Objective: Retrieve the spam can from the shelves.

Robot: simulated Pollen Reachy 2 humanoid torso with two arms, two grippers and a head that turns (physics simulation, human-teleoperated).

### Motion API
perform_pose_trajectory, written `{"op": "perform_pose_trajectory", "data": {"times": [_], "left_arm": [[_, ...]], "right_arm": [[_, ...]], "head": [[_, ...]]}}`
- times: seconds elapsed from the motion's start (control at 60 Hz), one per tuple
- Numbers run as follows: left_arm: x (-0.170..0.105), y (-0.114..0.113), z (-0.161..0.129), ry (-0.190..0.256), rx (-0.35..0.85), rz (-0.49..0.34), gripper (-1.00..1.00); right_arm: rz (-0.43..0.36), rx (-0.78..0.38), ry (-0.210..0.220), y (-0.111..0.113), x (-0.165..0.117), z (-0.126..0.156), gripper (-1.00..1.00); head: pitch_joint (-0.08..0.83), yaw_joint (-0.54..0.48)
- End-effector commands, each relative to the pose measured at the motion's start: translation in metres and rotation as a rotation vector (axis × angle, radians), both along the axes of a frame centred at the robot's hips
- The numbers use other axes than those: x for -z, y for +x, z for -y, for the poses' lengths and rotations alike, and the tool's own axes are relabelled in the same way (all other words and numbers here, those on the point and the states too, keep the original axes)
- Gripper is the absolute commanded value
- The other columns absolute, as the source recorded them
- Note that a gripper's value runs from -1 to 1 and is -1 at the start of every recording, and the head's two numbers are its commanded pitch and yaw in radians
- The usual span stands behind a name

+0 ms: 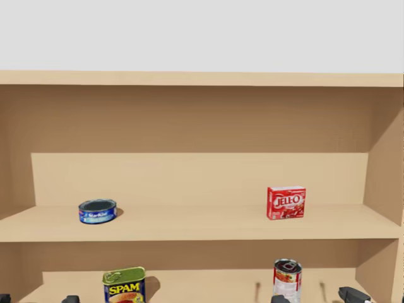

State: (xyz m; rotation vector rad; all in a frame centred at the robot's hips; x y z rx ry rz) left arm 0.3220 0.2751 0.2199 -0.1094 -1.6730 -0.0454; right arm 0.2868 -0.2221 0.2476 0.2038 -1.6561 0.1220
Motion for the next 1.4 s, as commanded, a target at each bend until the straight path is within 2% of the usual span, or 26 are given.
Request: {"op": "perform_pose_trajectory", "data": {"times": [0.017, 0.05, 0.167, 0.35, 0.6, 0.733, 0.917, 1.067, 1.15, 1.25, 1.4], "left_arm": [[-0.001, -0.001, 0.0, -0.002, 0.0, 0.002, -1.0], [-0.001, -0.001, 0.0, -0.003, -0.001, 0.002, -1.0], [-0.001, -0.001, 0.0, -0.005, 0.0, 0.002, -1.0], [-0.001, -0.002, 0.002, -0.005, 0.002, 0.002, -1.0], [-0.003, -0.004, 0.001, -0.008, 0.012, 0.014, -1.0], [-0.004, -0.005, 0.003, -0.008, 0.021, 0.019, -1.0], [-0.011, -0.014, 0.012, -0.003, 0.046, 0.031, -1.0], [-0.027, -0.033, 0.033, -0.03, 0.1, 0.039, -1.0], [-0.035, -0.042, 0.049, -0.041, 0.121, 0.009, -1.0], [-0.041, -0.049, 0.069, -0.088, 0.17, -0.038, -1.0], [-0.041, -0.045, 0.096, -0.112, 0.232, -0.091, -1.0]], "right_arm": [[-0.01, 0.007, 0.034, 0.0, 0.002, -0.003, -1.0], [-0.005, 0.007, 0.029, -0.001, 0.001, -0.003, -1.0], [-0.01, 0.0, 0.053, -0.001, -0.003, -0.001, -1.0], [-0.005, 0.009, 0.054, -0.001, -0.003, 0.002, -1.0], [-0.008, 0.014, 0.048, -0.001, -0.003, 0.002, -1.0], [-0.01, 0.017, 0.043, -0.001, -0.003, 0.002, -1.0], [-0.012, 0.022, 0.044, -0.002, -0.004, 0.001, -1.0], [-0.011, 0.029, 0.046, -0.002, -0.004, 0.001, -1.0], [-0.01, 0.033, 0.045, -0.001, -0.004, 0.001, -1.0], [-0.011, 0.034, 0.047, -0.002, -0.004, 0.001, -1.0], [-0.011, 0.036, 0.05, -0.003, -0.004, 0.001, -1.0]], "head": [[0.0, -0.03], [0.005, -0.04], [0.041, -0.03], [0.169, 0.01], [0.346, 0.17], [0.403, 0.22], [0.434, 0.23], [0.436, 0.23], [0.434, 0.23], [0.432, 0.23], [0.431, 0.23]]}}
